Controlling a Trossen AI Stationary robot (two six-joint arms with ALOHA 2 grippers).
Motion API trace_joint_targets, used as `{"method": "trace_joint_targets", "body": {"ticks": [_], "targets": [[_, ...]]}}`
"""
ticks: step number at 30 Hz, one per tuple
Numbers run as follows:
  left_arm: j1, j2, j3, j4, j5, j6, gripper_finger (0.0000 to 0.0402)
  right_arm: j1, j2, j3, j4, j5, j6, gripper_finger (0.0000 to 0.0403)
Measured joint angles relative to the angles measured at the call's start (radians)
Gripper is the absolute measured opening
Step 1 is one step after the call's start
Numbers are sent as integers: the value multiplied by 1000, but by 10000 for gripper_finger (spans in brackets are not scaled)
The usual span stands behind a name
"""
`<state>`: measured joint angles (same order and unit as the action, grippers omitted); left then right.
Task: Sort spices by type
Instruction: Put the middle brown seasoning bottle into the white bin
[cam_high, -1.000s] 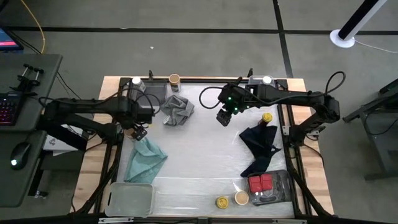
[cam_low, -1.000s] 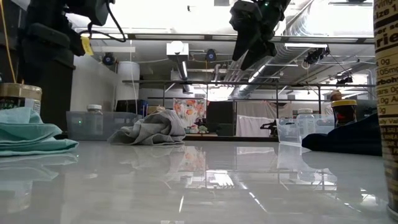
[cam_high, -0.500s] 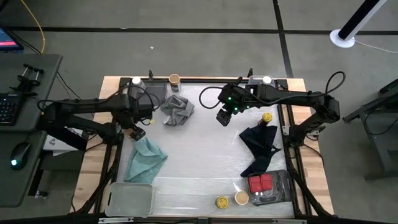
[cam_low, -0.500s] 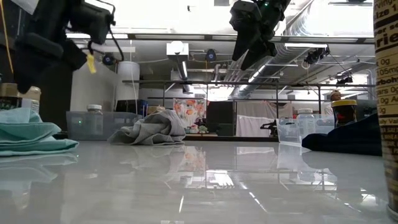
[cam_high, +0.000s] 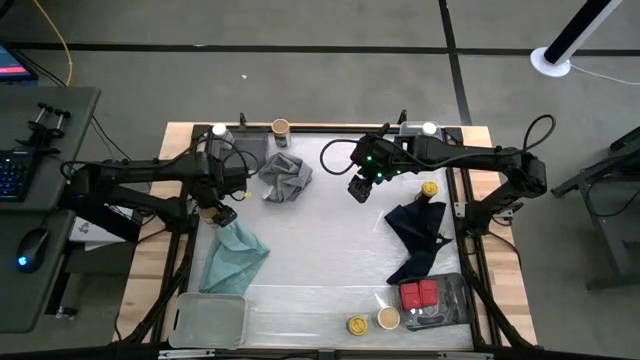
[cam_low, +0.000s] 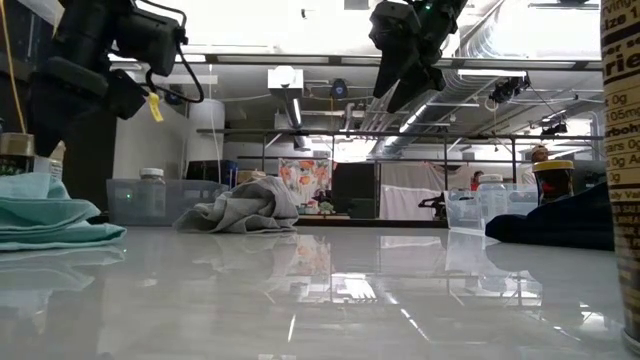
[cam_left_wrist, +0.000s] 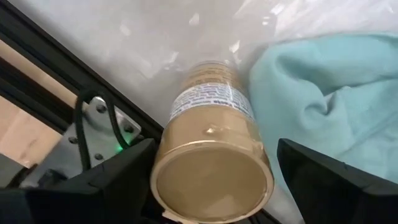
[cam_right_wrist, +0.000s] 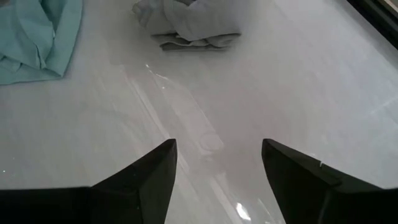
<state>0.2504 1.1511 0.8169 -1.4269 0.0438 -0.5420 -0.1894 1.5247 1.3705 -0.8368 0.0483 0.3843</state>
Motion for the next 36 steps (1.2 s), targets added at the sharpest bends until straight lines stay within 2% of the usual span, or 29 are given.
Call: {"method": "trace_joint_targets", "body": {"ticks": [4, 18, 22, 28, 32, 36], "targets": [[0, 0, 0, -5, 34, -4, 310, 0, 0, 0, 0, 0, 0, 233], [-2, 1, 16, -14, 35, -34, 239, 0, 0, 0, 0, 0, 0, 233], [-2, 0, 132, -10, 33, -15, 236, 0, 0, 0, 0, 21, 0, 233], [-31, 0, 409, -21, 50, -16, 235, 0, 0, 0, -1, 28, 0, 233], [-121, 0, 582, -52, 148, -38, 235, 0, 0, 0, 0, 28, 0, 233], [-289, 0, 670, -53, 217, -118, 235, 0, 0, 0, 0, 28, -4, 233]]}}
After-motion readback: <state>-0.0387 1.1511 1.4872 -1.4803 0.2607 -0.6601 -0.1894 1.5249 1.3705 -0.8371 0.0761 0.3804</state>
